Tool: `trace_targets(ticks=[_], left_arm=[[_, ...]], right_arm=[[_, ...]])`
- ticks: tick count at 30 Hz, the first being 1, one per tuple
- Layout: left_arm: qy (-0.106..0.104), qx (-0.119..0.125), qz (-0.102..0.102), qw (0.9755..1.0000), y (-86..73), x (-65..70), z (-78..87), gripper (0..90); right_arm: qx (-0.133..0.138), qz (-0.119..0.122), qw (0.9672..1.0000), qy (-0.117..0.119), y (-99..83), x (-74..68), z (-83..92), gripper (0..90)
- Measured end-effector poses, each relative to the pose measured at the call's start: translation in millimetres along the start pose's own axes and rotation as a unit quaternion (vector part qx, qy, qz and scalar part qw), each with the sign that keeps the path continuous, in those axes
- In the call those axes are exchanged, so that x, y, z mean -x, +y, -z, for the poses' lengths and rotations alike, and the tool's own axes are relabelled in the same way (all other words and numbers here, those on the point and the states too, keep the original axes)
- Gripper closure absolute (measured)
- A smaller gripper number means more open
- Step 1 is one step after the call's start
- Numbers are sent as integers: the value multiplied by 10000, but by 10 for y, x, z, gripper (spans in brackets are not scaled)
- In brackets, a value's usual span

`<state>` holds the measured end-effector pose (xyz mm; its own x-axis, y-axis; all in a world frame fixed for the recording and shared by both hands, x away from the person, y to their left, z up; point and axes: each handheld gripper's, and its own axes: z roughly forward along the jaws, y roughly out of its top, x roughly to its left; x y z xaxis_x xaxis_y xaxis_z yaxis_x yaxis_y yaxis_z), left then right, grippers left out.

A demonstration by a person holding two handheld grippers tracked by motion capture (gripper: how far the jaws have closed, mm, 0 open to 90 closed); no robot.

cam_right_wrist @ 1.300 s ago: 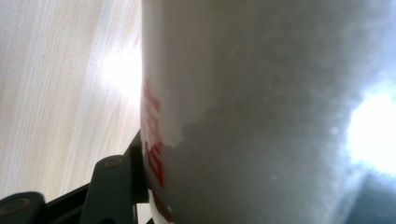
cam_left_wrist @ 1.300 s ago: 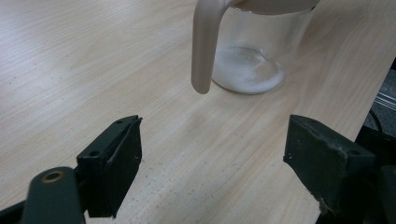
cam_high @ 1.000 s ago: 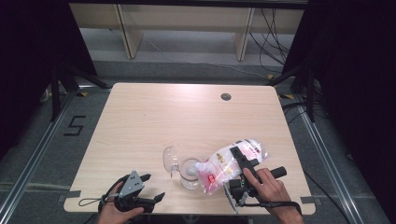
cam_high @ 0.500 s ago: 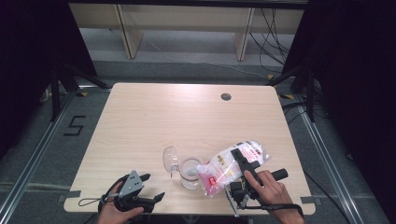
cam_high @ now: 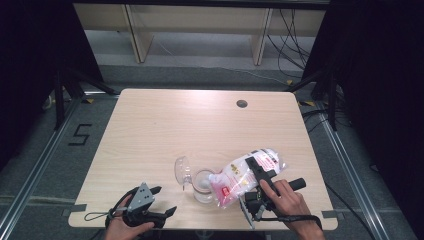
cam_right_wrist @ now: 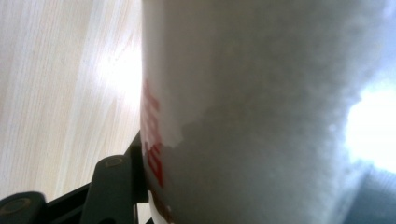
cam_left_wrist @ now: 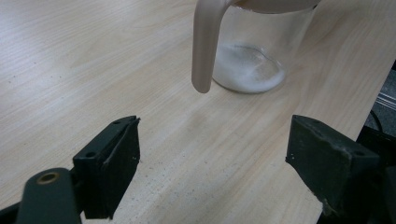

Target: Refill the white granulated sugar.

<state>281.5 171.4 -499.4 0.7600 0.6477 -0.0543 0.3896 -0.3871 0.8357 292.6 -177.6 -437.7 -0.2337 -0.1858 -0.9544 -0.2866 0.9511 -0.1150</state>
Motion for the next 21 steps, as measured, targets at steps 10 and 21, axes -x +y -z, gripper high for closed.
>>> trace_targets(ticks=[10, 21], left_arm=[[-11, 34, 33, 10000, -4, 9, -4, 171], [78, 15, -4, 10000, -4, 10, -3, 171]], right_arm=[[-49, 289, 9996, -11, -32, -6, 18, 443], [26, 167, 9998, -53, 37, -12, 41, 443]])
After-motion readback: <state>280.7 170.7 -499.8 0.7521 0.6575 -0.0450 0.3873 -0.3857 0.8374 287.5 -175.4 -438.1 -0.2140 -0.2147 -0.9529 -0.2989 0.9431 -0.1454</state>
